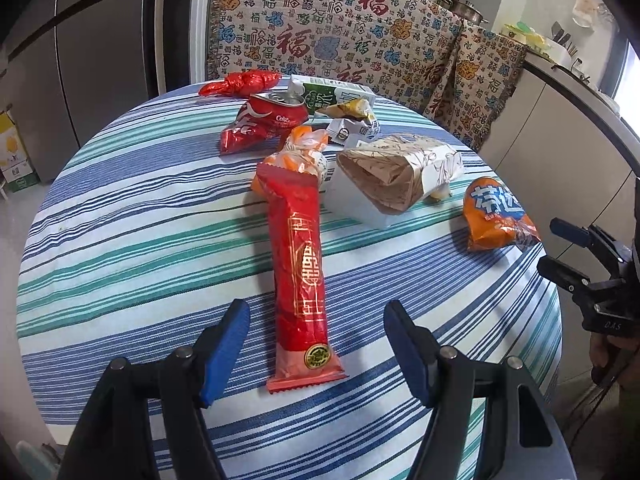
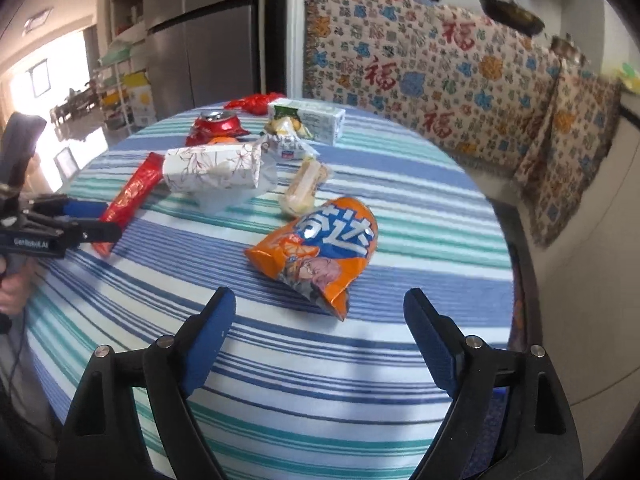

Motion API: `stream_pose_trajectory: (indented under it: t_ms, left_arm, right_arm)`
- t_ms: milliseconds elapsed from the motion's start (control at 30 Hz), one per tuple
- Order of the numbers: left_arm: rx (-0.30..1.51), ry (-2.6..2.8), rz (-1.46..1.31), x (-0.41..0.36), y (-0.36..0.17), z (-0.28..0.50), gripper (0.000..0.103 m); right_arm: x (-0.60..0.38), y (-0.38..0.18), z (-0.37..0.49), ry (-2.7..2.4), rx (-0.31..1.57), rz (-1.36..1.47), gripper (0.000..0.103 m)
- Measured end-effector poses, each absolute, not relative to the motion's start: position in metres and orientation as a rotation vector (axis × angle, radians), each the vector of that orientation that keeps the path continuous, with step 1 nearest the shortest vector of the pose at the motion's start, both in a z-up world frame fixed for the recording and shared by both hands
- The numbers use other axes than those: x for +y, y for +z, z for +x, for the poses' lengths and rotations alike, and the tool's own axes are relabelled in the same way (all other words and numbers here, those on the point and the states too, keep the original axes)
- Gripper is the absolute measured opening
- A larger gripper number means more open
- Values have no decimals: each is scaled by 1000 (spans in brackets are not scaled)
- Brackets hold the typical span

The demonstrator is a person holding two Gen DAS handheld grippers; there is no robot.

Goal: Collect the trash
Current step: 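Grasp red long wrapper with left tool while right tool holds orange bag, then carry red wrapper and orange bag over the blue wastebasket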

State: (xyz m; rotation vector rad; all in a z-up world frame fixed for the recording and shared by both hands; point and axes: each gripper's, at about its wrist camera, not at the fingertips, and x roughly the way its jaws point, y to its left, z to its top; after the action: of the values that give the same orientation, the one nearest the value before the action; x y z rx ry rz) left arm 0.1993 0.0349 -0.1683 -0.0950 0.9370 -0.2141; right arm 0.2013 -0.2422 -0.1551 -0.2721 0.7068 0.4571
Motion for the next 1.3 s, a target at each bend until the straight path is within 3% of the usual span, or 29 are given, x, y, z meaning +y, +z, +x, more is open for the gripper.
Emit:
stream_pose_trajectory:
  t_ms: [133, 267, 333, 367, 400, 433, 467, 533, 733, 1300]
  left_arm:
    - [944, -198, -58, 25, -172, 209, 71]
    - [962, -174, -37, 19, -179, 216, 71]
    - [969, -173, -24, 17, -182, 217, 70]
    - [969, -174, -20, 16, -182, 217, 69]
    - [966, -174, -17, 16, -182, 216, 55]
    - [965, -174, -9, 15, -181, 215, 34]
    - [967, -180, -7, 16, -181, 215, 24]
    - [975, -197, -41, 19, -181, 214, 16]
    - [956, -232, -67, 15, -162, 195, 13]
    - [899, -268, -131, -31, -129, 154, 8]
  right_arm:
    - [-217, -157, 189, 474, 580, -506, 86]
    - [-185, -180, 195, 450, 530, -739, 77]
    - [-181, -191, 209, 430, 579, -741, 51]
    - [-182, -193, 216, 412, 602, -720, 43]
    - [-186, -191, 219, 377, 596, -684, 34]
    - [-193, -183, 222, 369, 597, -617, 26]
    - [-202, -173, 224, 371, 603, -539, 24]
    - [-223, -158, 228, 391, 630, -362, 24]
    - [-290, -135, 231, 458, 703, 127, 24]
    - [-308, -122, 198, 485, 670, 157, 24]
